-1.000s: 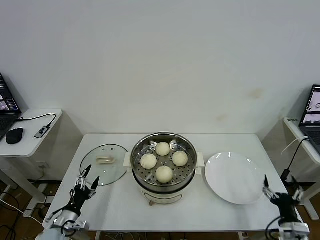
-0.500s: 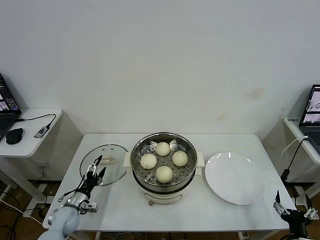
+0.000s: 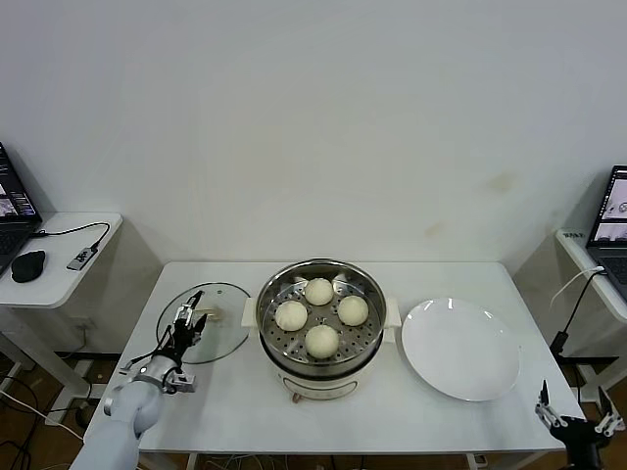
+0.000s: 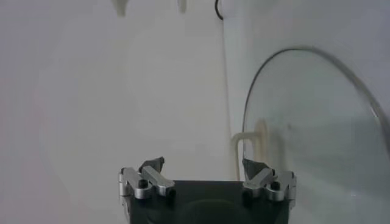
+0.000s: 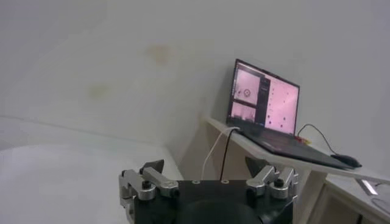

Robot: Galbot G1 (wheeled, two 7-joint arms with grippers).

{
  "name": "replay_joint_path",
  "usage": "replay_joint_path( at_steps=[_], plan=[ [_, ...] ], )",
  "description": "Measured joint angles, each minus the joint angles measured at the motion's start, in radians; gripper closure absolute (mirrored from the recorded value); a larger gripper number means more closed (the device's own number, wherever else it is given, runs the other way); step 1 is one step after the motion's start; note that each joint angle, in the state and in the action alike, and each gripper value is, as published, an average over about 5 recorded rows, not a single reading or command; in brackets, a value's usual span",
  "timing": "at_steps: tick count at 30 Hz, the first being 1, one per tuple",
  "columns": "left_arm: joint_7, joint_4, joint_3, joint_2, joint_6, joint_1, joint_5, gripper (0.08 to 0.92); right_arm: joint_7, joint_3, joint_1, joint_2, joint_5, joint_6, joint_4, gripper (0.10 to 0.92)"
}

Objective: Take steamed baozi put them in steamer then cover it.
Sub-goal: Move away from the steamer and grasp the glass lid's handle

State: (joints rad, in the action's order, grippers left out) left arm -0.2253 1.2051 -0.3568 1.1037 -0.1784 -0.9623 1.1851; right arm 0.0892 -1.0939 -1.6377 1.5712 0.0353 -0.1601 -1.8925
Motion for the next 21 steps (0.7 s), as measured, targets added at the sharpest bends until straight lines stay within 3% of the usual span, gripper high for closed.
replay_joint_path(
  at_steps=[21],
  plan=[
    [0.01,-0.119,0.025,0.029,0.019,0.109,0.04,0.177,0.01,0.006,-0.014,0.005,0.02,-0.004,0.012,0.203]
  ],
)
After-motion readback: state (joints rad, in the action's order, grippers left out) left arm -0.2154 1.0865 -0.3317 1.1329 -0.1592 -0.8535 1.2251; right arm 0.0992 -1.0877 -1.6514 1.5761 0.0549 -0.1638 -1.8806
